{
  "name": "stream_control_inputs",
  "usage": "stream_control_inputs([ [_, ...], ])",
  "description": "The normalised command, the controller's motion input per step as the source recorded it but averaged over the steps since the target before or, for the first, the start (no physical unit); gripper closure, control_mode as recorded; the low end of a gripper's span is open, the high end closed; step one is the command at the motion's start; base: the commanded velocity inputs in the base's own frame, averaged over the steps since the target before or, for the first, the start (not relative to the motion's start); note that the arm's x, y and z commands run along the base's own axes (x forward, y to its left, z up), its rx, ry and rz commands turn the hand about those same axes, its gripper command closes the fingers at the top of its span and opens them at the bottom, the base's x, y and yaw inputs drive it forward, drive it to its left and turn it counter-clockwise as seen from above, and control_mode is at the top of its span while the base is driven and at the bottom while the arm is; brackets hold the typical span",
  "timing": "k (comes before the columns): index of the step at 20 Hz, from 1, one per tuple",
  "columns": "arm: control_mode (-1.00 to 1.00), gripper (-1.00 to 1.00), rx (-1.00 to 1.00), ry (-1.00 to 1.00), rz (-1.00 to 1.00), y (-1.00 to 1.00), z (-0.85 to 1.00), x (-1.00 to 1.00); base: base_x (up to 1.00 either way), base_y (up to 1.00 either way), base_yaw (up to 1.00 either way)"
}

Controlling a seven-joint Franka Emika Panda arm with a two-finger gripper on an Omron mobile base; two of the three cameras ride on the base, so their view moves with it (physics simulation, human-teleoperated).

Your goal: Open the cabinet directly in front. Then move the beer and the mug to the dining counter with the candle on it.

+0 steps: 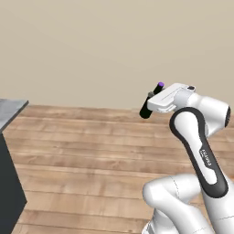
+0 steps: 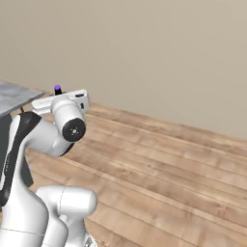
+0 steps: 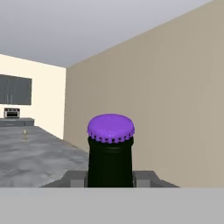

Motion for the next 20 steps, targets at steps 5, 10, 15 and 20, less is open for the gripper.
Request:
stream_control_inputs([
  [5,1.0,1.0,0.0,0.0,0.0,0.0,0.0,0.0,1.0,0.07,-0.22],
  [10,1.0,1.0,0.0,0.0,0.0,0.0,0.0,0.0,1.0,0.1,-0.24],
  [15,1.0,1.0,0.0,0.0,0.0,0.0,0.0,0.0,1.0,0.22,-0.12],
  [20,1.0,1.0,0.0,0.0,0.0,0.0,0.0,0.0,1.0,0.28,0.13],
])
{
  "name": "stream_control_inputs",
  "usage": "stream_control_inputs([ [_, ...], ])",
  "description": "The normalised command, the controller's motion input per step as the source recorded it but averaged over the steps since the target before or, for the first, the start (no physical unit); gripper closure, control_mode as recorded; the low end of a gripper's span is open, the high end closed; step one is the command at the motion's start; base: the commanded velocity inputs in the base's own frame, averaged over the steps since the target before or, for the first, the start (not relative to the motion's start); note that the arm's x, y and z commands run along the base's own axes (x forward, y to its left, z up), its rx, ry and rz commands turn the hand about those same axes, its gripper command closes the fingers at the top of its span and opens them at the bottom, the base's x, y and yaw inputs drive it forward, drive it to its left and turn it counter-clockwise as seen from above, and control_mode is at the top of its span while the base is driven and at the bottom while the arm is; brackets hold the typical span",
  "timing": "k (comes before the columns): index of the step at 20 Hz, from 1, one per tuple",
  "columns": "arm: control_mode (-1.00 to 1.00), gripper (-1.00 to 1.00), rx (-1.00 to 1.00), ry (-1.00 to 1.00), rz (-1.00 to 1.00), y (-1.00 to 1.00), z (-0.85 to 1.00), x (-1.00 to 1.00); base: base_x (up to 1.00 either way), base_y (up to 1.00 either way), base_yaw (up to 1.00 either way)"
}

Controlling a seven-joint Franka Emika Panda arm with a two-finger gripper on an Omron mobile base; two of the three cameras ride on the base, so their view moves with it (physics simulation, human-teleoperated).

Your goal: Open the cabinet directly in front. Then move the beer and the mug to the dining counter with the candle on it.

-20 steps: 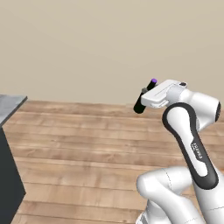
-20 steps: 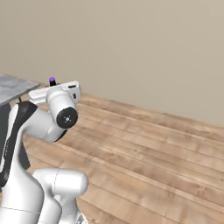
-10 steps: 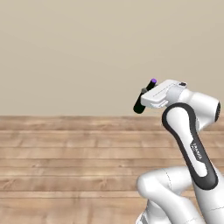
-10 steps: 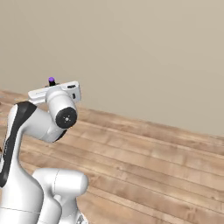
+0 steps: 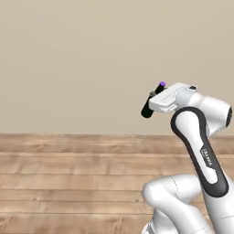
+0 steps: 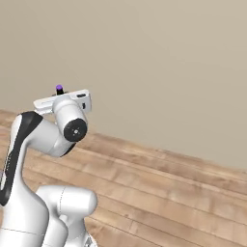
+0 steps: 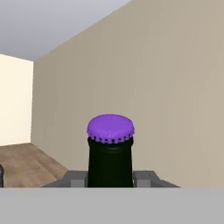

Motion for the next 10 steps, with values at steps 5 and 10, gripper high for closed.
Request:
stream_control_inputs([
  [5,1.0,1.0,0.0,0.0,0.0,0.0,0.0,0.0,0.75,-0.1,0.76],
  [10,1.0,1.0,0.0,0.0,0.0,0.0,0.0,0.0,0.75,-0.08,0.75],
])
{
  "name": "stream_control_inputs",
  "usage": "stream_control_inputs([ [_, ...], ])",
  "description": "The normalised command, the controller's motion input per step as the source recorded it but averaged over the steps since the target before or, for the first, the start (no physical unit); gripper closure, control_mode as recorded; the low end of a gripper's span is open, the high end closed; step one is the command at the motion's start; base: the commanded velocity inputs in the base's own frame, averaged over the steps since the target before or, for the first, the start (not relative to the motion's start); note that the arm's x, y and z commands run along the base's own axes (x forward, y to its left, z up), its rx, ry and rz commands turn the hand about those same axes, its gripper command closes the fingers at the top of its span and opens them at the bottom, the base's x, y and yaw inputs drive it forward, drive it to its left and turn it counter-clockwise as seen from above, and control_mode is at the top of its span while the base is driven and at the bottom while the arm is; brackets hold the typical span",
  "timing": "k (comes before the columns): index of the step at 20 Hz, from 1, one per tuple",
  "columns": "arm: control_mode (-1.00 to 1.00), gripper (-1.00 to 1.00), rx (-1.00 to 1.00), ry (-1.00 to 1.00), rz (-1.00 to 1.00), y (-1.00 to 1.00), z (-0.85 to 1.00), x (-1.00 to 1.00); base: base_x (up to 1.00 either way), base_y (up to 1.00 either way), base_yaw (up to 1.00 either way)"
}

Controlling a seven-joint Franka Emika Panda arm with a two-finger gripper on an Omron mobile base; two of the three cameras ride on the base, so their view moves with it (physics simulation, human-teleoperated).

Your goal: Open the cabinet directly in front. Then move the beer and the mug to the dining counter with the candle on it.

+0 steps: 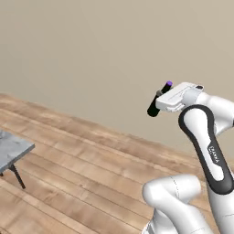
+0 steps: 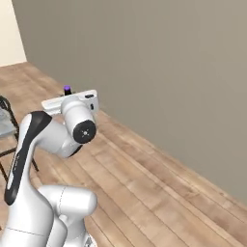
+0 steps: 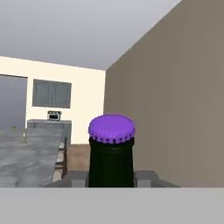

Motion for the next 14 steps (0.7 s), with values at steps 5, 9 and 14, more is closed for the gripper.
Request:
stream_control_inputs([
  [5,1.0,1.0,0.0,0.0,0.0,0.0,0.0,0.0,1.0,-0.16,0.64],
  [9,1.0,1.0,0.0,0.0,0.0,0.0,0.0,0.0,1.0,-0.99,0.32],
  [14,1.0,1.0,0.0,0.0,0.0,0.0,0.0,0.0,1.0,-0.83,0.25],
])
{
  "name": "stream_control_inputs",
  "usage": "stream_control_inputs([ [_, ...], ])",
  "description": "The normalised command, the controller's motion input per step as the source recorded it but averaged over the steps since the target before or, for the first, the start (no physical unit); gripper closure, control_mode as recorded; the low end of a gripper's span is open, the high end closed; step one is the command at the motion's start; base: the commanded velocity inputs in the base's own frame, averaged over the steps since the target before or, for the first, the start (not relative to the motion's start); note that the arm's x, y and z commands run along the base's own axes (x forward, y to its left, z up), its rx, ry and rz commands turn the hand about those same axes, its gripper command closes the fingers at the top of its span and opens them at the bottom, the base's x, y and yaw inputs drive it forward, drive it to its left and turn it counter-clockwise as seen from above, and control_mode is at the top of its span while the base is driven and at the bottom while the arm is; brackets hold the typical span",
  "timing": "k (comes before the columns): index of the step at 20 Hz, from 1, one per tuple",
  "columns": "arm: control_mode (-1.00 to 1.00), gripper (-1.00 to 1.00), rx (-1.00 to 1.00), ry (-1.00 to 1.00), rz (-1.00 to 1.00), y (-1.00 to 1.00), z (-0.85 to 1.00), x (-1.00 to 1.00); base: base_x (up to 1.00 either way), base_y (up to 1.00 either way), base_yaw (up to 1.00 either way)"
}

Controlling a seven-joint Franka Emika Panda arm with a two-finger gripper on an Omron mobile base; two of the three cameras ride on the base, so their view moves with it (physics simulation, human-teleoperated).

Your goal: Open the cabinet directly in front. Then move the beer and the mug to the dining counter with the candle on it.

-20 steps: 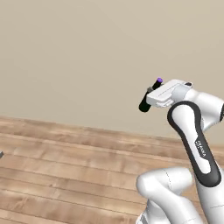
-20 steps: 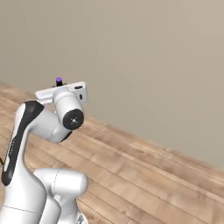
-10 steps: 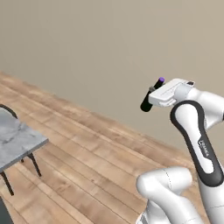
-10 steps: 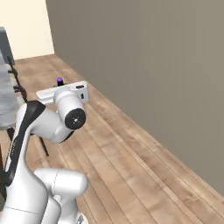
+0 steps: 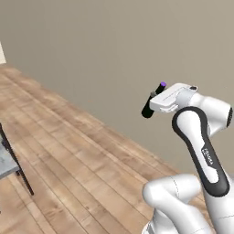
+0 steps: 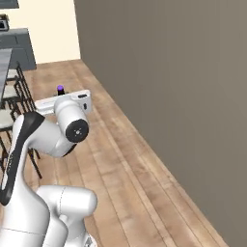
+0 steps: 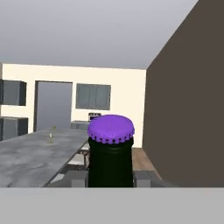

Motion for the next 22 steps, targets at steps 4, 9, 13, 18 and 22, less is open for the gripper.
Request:
stream_control_inputs([
  [4,1.0,1.0,0.0,0.0,0.0,0.0,0.0,0.0,1.0,0.13,0.17],
  [9,1.0,1.0,0.0,0.0,0.0,0.0,0.0,0.0,1.0,0.27,0.14],
  [13,1.0,1.0,0.0,0.0,0.0,0.0,0.0,0.0,1.0,0.07,0.16],
  [18,1.0,1.0,0.0,0.0,0.0,0.0,0.0,0.0,1.0,-0.12,0.18],
  [22,1.0,1.0,0.0,0.0,0.0,0.0,0.0,0.0,1.0,-0.2,0.19],
])
